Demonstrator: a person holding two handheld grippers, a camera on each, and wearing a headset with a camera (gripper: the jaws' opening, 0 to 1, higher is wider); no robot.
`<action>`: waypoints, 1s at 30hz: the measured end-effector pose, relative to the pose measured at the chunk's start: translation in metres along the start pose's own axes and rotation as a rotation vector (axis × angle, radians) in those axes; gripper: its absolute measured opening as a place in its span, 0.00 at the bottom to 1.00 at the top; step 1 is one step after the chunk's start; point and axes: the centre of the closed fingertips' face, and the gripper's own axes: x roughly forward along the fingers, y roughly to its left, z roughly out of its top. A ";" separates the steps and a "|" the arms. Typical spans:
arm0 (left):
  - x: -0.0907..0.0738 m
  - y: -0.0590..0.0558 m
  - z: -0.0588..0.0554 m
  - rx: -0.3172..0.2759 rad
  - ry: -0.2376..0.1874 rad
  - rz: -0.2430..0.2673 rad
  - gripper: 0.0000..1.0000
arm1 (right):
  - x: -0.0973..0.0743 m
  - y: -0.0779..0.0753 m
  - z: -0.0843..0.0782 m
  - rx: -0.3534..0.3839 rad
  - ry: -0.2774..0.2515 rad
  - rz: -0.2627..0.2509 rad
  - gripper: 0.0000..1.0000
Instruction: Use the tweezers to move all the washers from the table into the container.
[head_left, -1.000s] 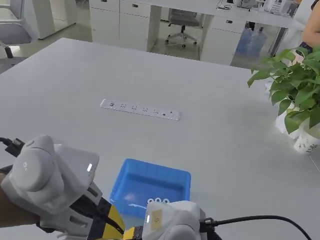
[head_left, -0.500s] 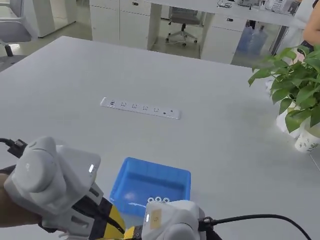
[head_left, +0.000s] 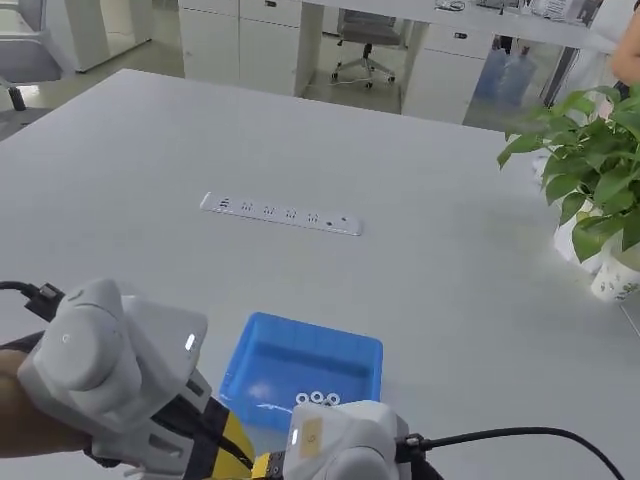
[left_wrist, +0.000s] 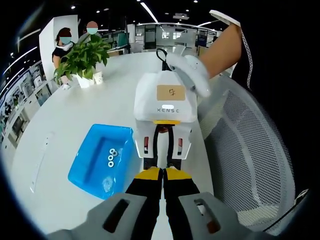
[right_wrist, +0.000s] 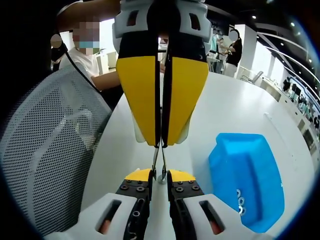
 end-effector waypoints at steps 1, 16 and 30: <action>0.000 0.000 0.000 0.000 0.003 0.000 0.04 | 0.000 0.000 0.000 0.002 -0.002 0.000 0.13; -0.002 0.002 -0.001 -0.006 0.003 -0.011 0.04 | 0.000 0.000 0.001 0.007 -0.011 0.007 0.12; -0.001 0.001 -0.001 -0.006 0.005 -0.012 0.04 | 0.001 0.000 0.000 0.014 -0.007 0.011 0.09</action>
